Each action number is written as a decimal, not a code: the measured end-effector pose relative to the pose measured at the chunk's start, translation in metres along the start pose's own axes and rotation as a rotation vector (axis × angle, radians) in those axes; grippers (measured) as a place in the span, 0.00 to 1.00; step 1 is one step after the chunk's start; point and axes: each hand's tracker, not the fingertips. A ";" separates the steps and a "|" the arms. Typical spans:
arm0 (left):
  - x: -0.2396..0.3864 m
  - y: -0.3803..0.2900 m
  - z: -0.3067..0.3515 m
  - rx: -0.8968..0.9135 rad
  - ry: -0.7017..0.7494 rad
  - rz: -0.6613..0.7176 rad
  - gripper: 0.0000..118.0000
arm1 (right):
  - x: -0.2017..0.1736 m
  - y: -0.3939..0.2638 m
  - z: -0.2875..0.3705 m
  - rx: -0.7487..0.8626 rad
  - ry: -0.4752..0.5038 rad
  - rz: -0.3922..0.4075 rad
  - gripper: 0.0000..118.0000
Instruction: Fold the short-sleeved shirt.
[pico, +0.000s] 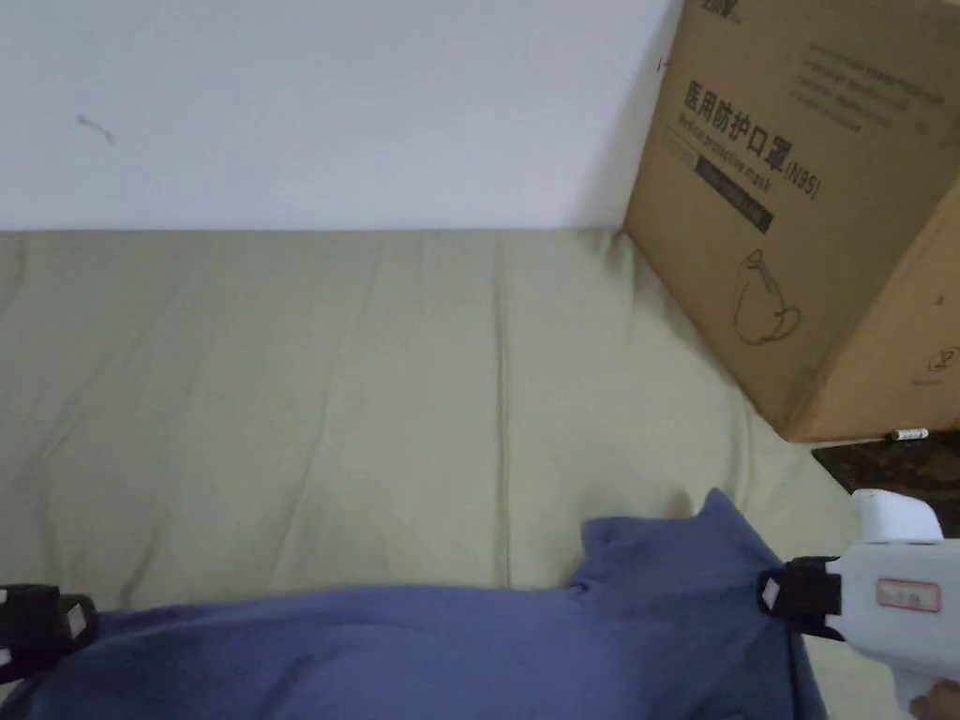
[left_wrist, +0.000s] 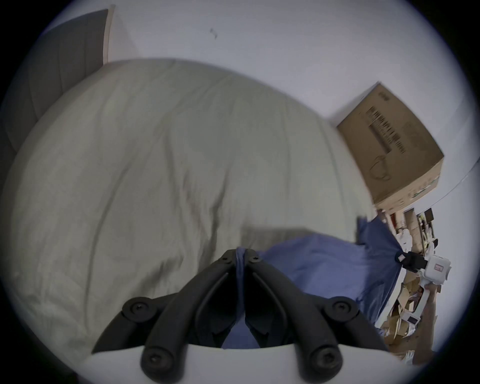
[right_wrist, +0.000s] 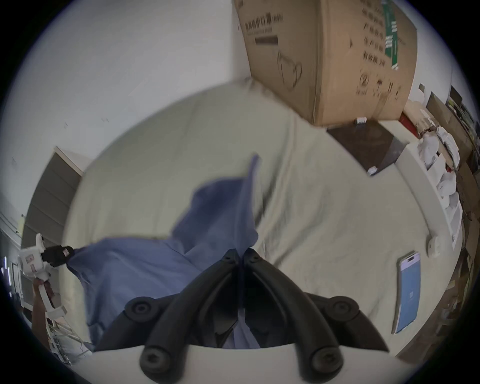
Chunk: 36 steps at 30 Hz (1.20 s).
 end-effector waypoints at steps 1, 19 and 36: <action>0.002 0.009 0.015 0.024 -0.007 0.000 0.04 | -0.002 0.005 0.014 0.027 0.017 0.000 0.00; 0.100 0.226 0.218 0.550 0.064 -0.151 0.04 | -0.115 0.224 0.180 0.498 0.080 0.138 0.00; 0.133 0.369 0.191 0.769 0.171 -0.159 0.04 | -0.196 0.364 0.151 0.781 0.026 0.120 0.00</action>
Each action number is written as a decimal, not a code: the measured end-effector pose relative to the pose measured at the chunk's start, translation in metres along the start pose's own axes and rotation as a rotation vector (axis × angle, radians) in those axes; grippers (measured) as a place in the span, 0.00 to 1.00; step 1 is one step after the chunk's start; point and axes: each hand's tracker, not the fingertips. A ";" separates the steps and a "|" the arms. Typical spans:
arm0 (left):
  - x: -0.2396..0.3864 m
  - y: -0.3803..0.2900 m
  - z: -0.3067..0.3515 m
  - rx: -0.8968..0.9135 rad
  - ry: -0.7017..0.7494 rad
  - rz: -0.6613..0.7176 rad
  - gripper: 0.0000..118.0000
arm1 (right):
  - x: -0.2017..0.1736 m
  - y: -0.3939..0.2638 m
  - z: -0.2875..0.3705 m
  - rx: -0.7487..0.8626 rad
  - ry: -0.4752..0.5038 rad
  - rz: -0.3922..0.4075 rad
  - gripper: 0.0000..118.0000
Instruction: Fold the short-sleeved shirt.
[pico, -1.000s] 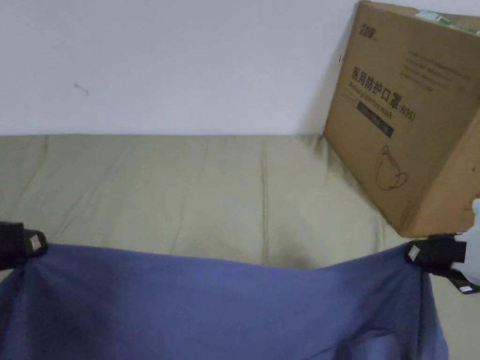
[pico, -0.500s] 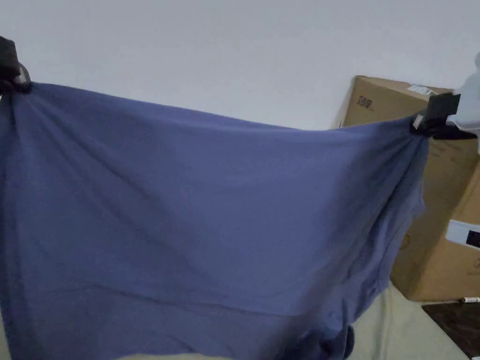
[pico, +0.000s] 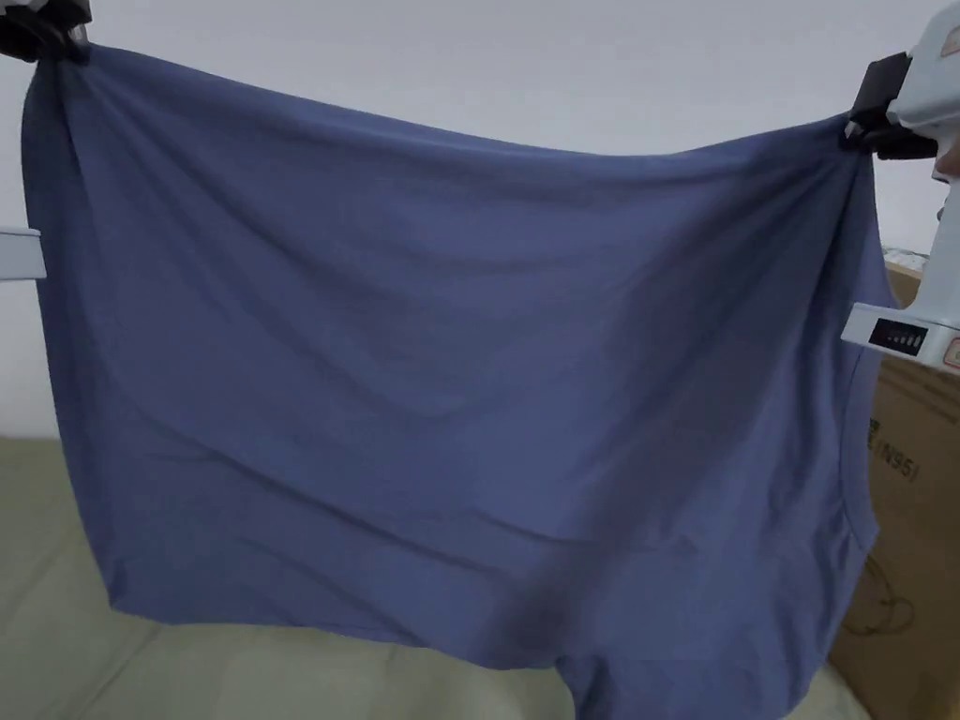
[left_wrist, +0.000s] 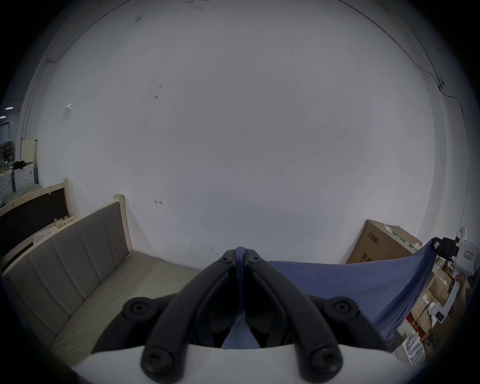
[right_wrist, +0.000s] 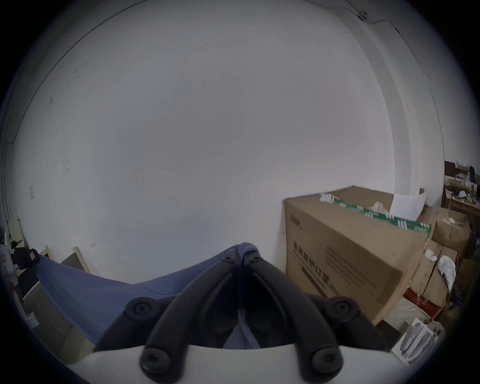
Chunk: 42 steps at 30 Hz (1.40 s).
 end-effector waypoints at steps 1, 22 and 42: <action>0.000 0.001 -0.007 0.003 0.004 0.001 0.04 | 0.000 0.000 0.000 0.007 -0.002 -0.009 0.00; -0.002 -0.173 -0.004 -0.307 0.002 -0.045 0.04 | 0.054 -0.132 -0.047 -0.323 0.080 -0.079 0.00; -0.084 -0.401 0.191 -0.670 -0.014 0.081 0.04 | 0.114 -0.395 0.218 -0.716 0.090 -0.085 0.00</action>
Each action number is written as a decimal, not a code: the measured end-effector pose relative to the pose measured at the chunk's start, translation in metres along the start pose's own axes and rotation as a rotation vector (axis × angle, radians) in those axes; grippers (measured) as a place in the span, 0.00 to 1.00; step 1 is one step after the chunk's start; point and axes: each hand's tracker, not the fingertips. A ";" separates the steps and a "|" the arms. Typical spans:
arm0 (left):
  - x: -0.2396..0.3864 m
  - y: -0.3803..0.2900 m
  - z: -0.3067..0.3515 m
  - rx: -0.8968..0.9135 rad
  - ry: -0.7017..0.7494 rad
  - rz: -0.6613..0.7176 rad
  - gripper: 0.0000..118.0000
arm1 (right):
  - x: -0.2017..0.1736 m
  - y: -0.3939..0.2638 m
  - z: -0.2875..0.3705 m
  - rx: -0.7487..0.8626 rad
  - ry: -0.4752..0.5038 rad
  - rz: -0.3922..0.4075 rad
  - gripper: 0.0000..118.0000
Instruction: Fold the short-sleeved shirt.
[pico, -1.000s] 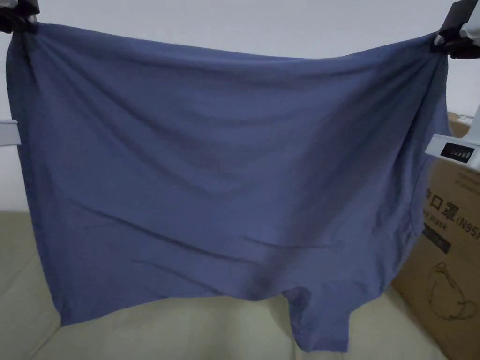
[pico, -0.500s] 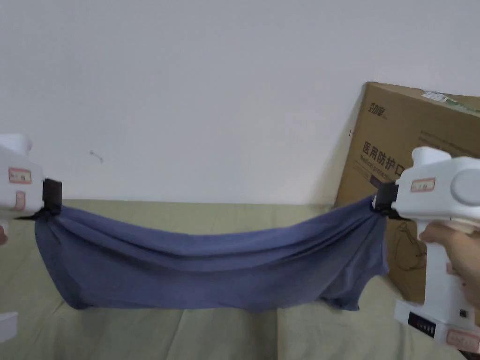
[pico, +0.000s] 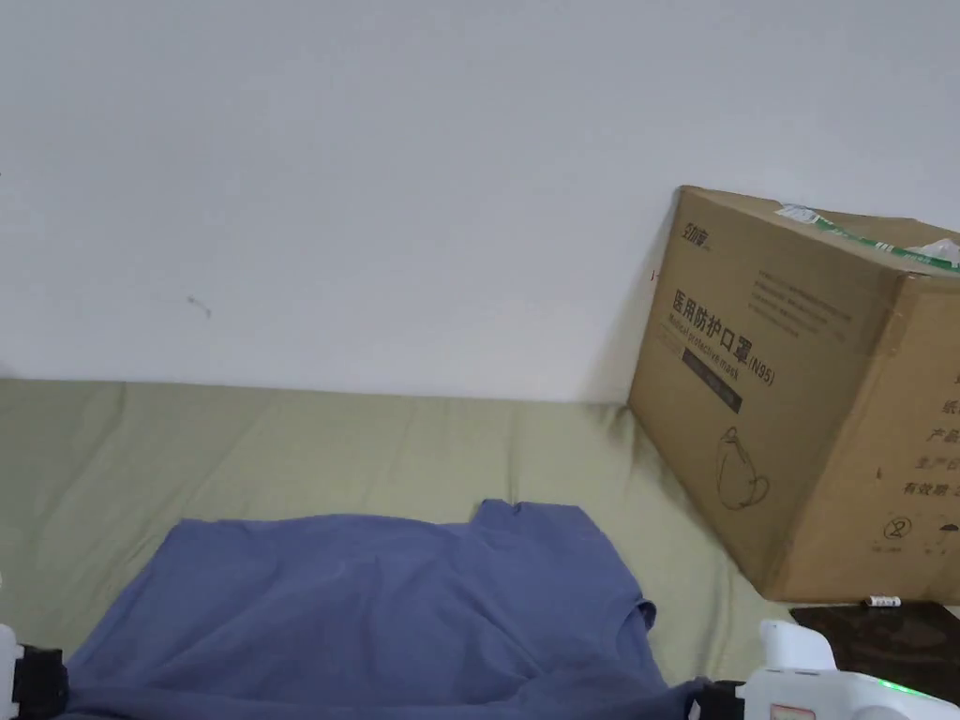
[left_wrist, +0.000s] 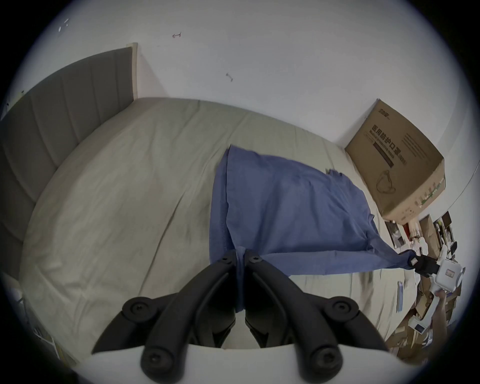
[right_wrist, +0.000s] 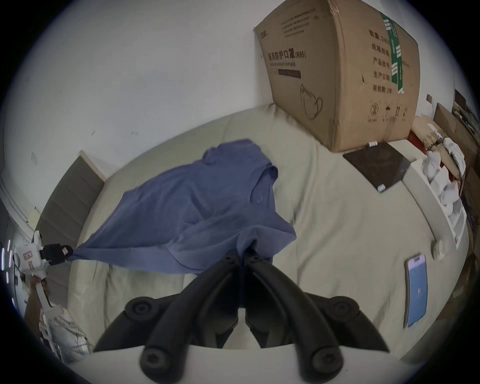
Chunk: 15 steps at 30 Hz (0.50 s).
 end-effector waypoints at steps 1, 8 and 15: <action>-0.006 -0.011 0.006 -0.002 -0.004 0.007 0.04 | 0.004 -0.012 0.003 -0.002 0.002 0.000 0.00; -0.038 -0.098 0.067 -0.010 0.007 0.078 0.04 | 0.011 -0.092 0.064 -0.041 -0.007 0.080 0.00; -0.048 -0.181 0.085 -0.112 0.039 0.080 0.04 | 0.029 -0.164 0.085 -0.147 -0.047 0.081 0.00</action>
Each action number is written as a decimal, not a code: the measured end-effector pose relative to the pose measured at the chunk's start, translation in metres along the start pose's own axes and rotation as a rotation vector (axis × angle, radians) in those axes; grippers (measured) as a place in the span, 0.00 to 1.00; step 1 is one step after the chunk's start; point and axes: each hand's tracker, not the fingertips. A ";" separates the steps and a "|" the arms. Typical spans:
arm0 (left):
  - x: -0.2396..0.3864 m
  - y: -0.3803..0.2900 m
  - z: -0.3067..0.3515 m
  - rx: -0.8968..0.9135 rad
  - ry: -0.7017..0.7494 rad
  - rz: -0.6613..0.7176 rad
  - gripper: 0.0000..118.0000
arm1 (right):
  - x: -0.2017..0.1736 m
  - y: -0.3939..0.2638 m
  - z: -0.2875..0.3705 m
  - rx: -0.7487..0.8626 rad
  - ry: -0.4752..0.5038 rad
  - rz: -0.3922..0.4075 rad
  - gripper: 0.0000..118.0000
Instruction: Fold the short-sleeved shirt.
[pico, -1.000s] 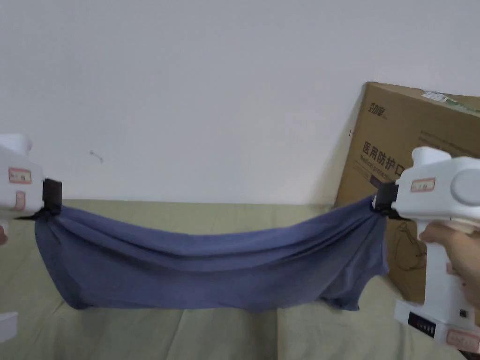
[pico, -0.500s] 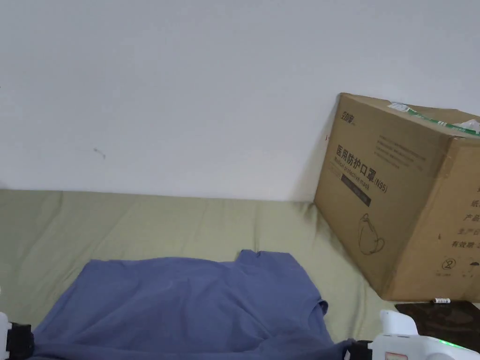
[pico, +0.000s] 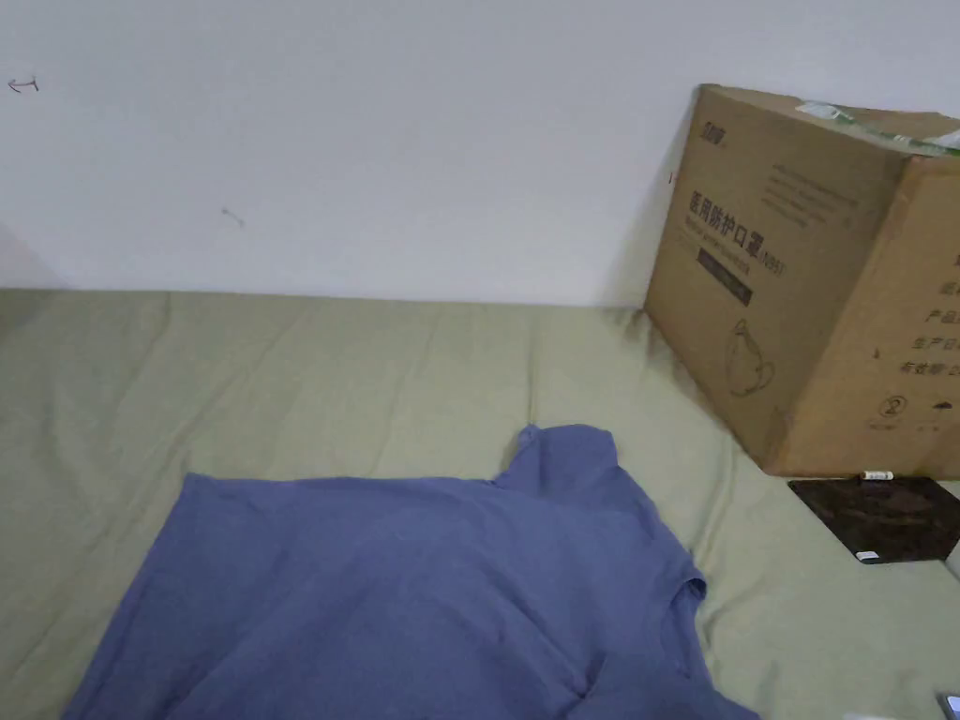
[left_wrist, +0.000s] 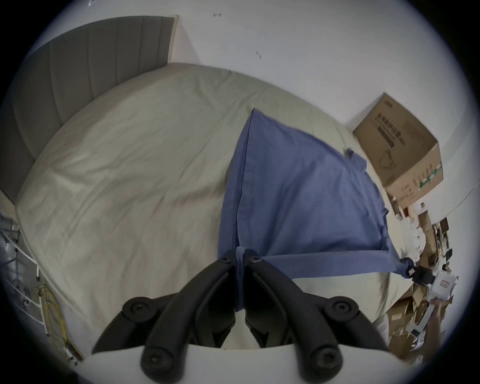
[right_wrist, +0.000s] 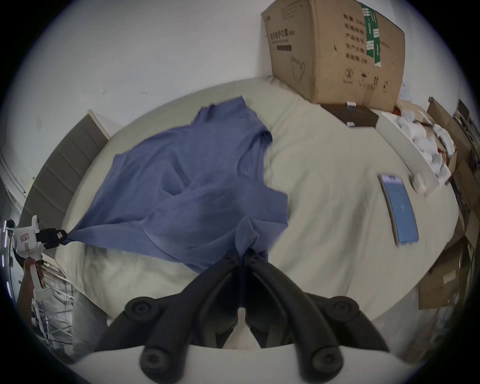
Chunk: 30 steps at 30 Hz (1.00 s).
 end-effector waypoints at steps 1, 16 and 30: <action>-0.008 -0.005 -0.008 -0.018 0.007 -0.001 0.04 | 0.001 -0.009 -0.003 -0.024 -0.010 0.005 0.00; -0.038 -0.046 -0.022 -0.115 -0.005 0.097 0.14 | 0.018 -0.063 -0.028 -0.092 -0.025 -0.135 0.20; -0.001 -0.083 0.074 0.043 -0.045 0.250 0.01 | 0.007 -0.076 0.072 -0.028 -0.113 -0.309 0.00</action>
